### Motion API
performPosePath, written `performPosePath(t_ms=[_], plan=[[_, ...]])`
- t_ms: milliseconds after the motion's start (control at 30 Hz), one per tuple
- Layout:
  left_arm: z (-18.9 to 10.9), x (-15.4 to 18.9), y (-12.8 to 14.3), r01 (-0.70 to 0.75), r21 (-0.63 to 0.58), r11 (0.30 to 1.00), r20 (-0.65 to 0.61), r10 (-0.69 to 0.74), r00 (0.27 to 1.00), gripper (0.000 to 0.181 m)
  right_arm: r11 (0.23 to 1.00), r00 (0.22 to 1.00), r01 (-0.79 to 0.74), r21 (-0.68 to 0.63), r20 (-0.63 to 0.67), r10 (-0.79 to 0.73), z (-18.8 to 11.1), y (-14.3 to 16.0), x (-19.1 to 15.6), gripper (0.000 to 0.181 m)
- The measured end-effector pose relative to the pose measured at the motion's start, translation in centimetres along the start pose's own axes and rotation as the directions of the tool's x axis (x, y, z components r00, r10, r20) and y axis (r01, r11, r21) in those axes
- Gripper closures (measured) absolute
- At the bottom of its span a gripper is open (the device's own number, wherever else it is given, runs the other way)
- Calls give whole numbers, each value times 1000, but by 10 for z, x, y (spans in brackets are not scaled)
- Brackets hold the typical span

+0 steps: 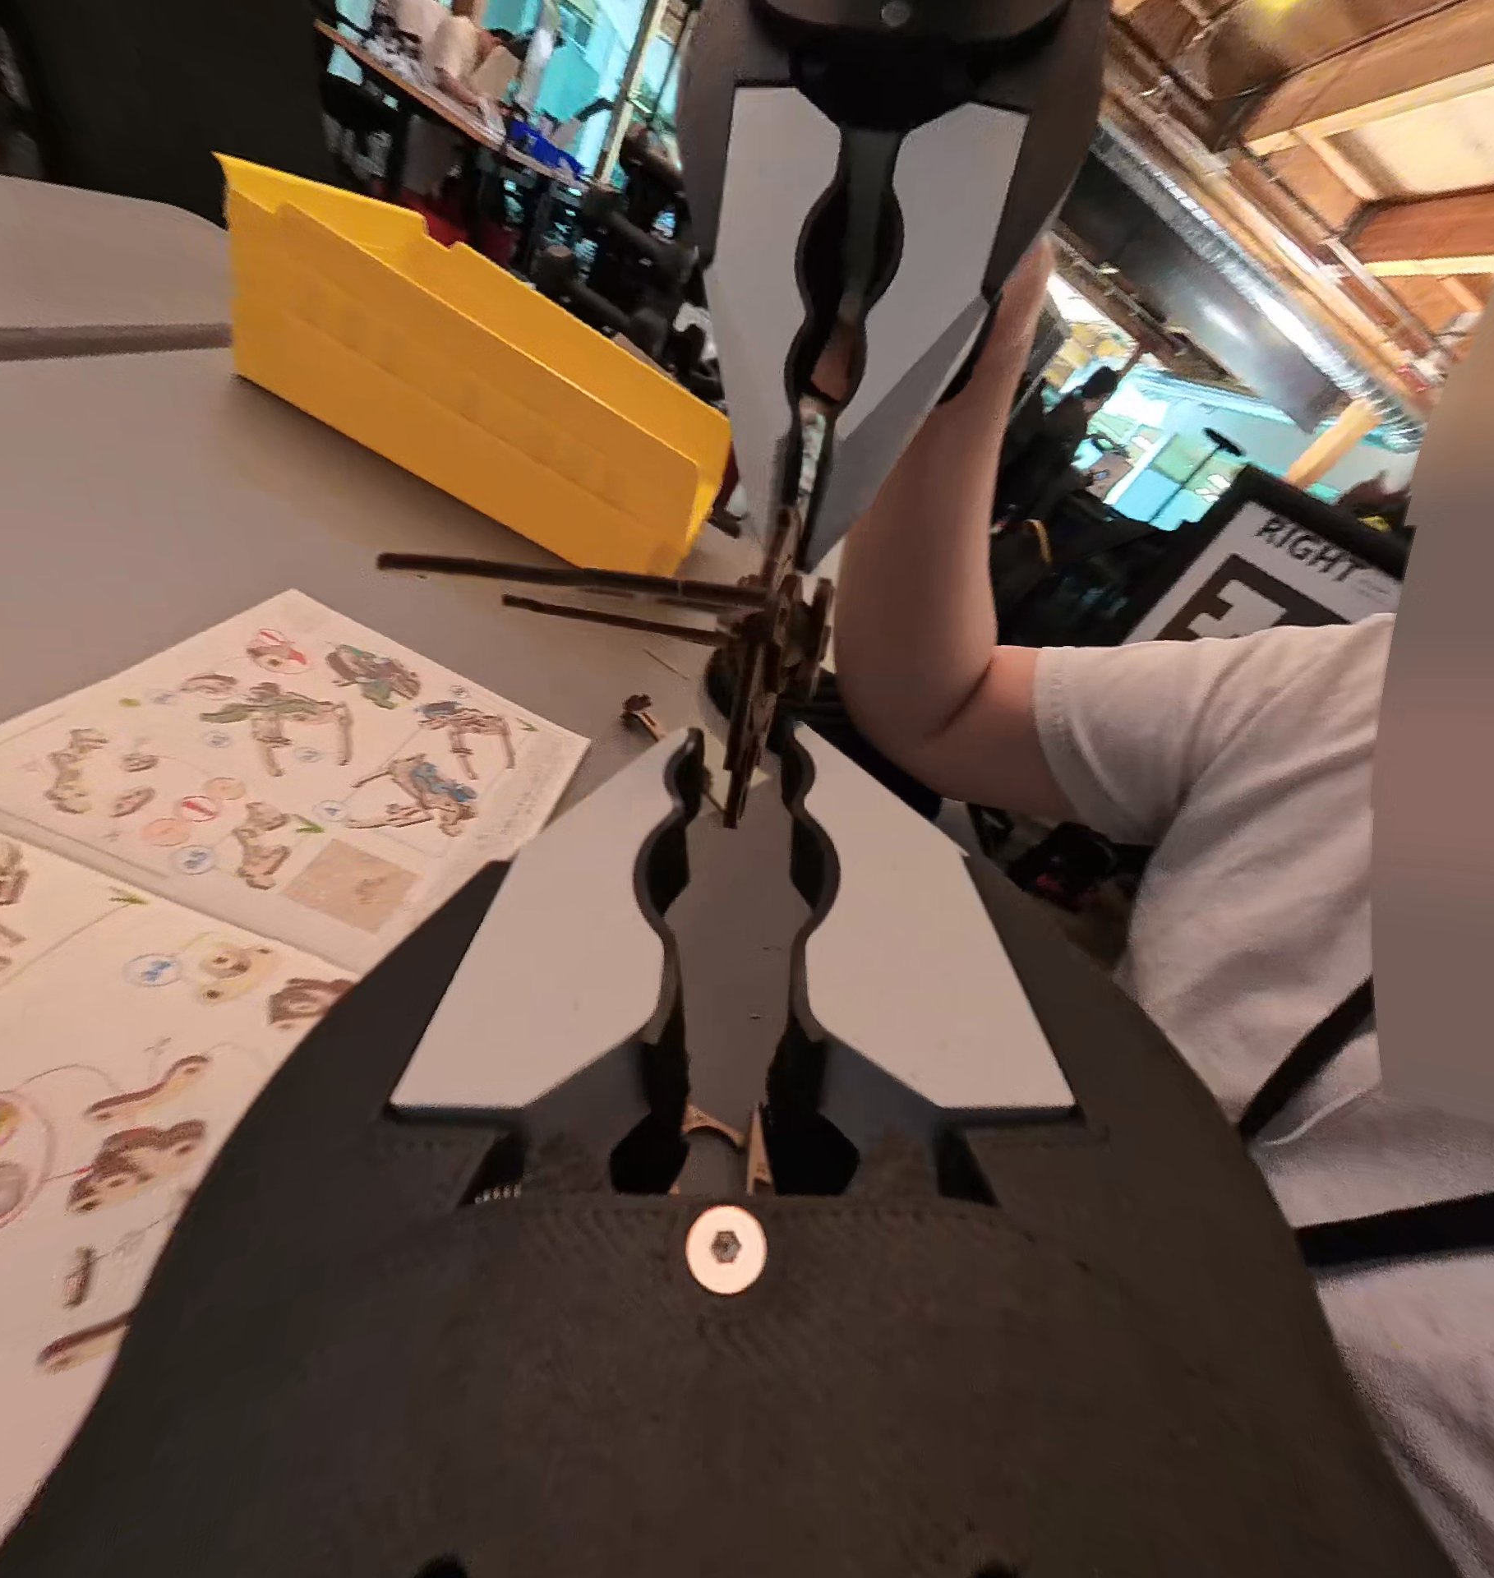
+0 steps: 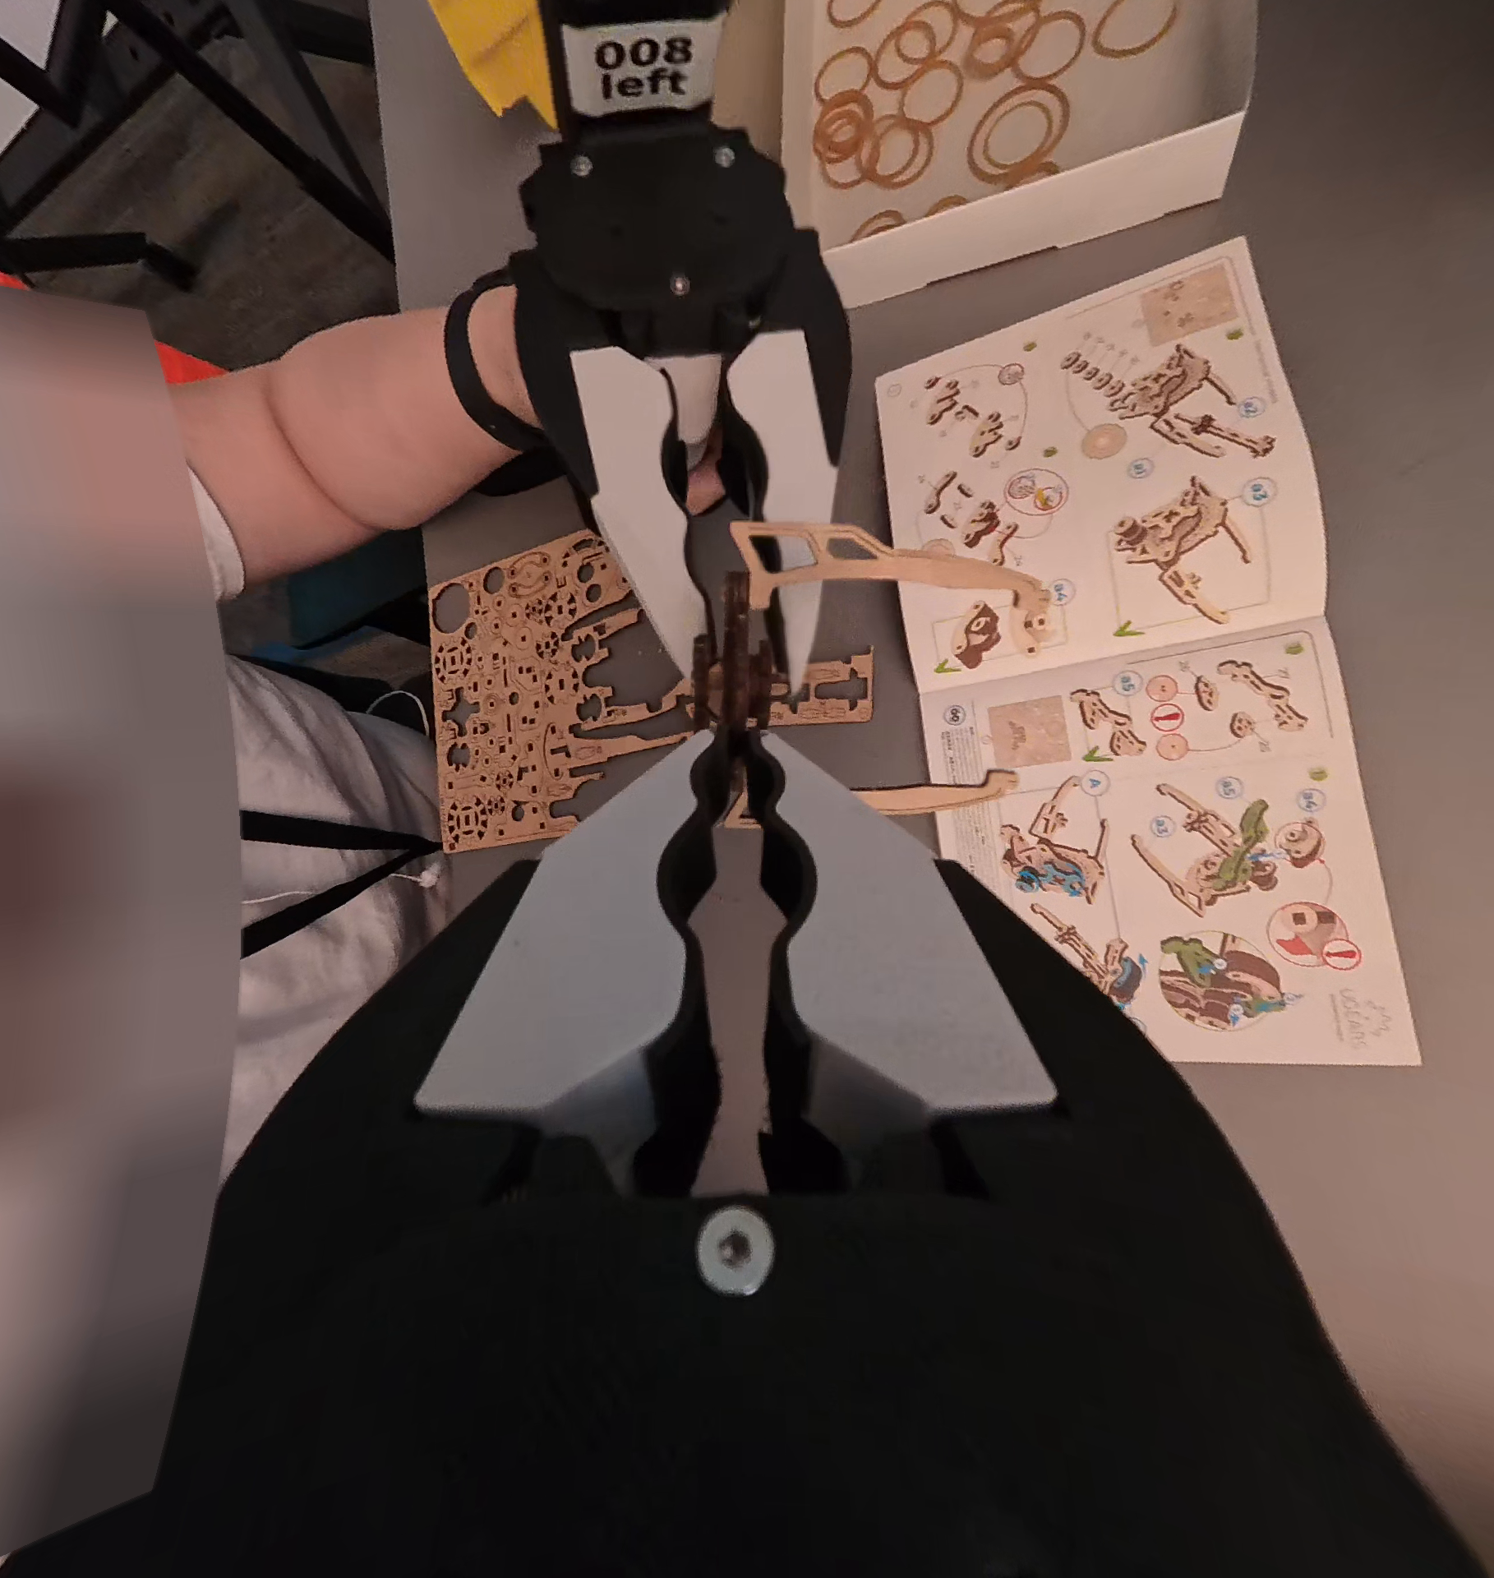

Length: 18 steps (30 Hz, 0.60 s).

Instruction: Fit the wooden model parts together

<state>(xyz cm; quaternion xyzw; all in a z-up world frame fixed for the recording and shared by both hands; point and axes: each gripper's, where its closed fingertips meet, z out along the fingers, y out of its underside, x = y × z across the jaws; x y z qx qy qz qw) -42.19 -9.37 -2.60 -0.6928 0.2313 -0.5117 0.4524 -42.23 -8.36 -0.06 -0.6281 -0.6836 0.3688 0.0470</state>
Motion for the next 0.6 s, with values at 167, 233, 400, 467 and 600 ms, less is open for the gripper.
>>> performPosePath(t_ms=[167, 233, 400, 467, 600], plan=[[6, 12, 0, 41, 26, 999, -107, -38, 994, 180, 1000, 1000, 1, 7, 17, -1, -3, 0, -6, 181], [6, 16, -2, 35, 35, 999, -127, -30, 991, 181, 1000, 1000, -1, 14, 20, 1, -5, -1, -6, 180], [-11, 28, -18, -31, 101, 994, -160, 47, 986, 181, 994, 996, 58, 94, 66, -65, -15, -15, -15, 179], [-27, 31, -30, -81, 150, 985, -142, 102, 985, 181, 985, 995, 79, 155, 49, -87, -25, -24, -16, 177], [-63, 33, -54, -117, 243, 963, -106, 146, 983, 181, 897, 971, 240, 371, -82, -225, -57, -54, -15, 159]])
